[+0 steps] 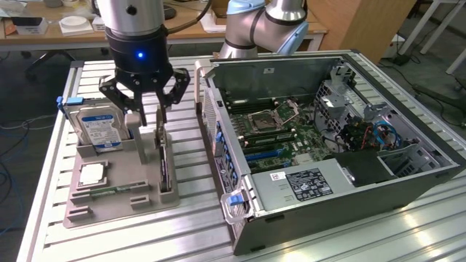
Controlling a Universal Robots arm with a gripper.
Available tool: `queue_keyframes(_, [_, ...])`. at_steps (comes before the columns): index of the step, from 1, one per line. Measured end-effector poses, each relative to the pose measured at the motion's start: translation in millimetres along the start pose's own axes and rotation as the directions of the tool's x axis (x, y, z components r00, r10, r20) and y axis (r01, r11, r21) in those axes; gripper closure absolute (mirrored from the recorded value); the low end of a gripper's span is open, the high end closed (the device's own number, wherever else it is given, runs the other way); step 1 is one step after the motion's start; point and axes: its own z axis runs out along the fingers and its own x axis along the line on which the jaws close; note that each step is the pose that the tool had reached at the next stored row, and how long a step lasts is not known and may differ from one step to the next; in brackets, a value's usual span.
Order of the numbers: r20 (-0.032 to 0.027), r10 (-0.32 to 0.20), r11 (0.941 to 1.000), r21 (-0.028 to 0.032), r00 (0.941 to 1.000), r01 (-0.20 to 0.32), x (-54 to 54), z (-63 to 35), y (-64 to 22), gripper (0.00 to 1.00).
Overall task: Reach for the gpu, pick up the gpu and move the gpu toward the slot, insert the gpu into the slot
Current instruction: 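Pick up the gpu and move the gpu toward the slot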
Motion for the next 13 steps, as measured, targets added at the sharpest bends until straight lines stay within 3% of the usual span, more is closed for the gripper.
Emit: queue_keyframes(13, [-0.0001, 0.000, 1.0000, 0.0001, 1.0000, 0.000, 0.1, 6.5, -0.4, 0.59])
